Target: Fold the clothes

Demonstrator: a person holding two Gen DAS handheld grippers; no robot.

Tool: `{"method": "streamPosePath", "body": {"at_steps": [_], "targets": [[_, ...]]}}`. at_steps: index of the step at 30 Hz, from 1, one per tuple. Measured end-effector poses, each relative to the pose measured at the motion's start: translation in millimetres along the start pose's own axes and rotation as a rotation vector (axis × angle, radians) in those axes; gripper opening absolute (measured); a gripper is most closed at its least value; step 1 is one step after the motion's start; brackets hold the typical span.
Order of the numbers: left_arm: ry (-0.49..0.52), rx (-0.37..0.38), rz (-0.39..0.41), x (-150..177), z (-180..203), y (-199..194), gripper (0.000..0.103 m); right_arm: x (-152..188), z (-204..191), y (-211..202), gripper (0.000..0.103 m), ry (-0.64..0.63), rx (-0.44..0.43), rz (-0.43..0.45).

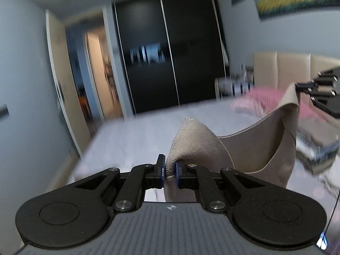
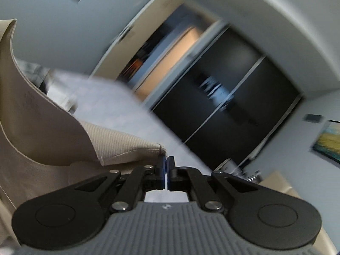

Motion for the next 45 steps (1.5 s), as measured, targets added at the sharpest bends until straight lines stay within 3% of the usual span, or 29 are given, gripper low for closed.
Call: {"method": "streamPosePath", "body": {"at_steps": [6,8,15,21,24,29,34,45], "targets": [[0.044,-0.011,0.179,-77.2,16.6,-53.8,0.007,-64.7,60.0,-87.9,0.001,0.077,0.191,0.193],[0.068,-0.002,0.215,-85.9,24.9,-72.7,0.007,-79.0,74.1,-119.7,0.001,0.095,0.238,0.243],[0.105,0.038,0.321,-88.7,47.5,-126.4,0.007,-88.9,83.8,-224.9,0.001,0.117,0.348,0.364],[0.132,0.066,0.286,-83.6,53.6,-134.2,0.007,-84.1,70.7,-268.0,0.001,0.102,0.363,0.382],[0.137,0.067,0.222,-70.1,51.3,-112.9,0.007,-74.7,60.4,-258.5,0.001,0.114,0.329,0.351],[0.086,0.108,0.064,-25.3,44.9,-43.8,0.007,-36.7,37.1,-200.5,0.001,0.144,0.258,0.233],[0.085,0.111,-0.093,34.7,42.1,49.3,0.007,29.1,13.6,-124.2,0.001,0.18,0.193,0.061],[0.103,0.095,-0.327,152.4,50.9,213.2,0.007,171.3,-47.7,33.1,0.001,0.237,0.099,-0.244]]}}
Point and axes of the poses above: each gripper's, at about its wrist camera, not at the fingertips, and y roughly the way its jaws point, z to its right, x to its underside, the point moved 8 cm from there along y, roughly the way its jaws point, and after that the axes turned 11 degrees about z, right-handed, at the moved point
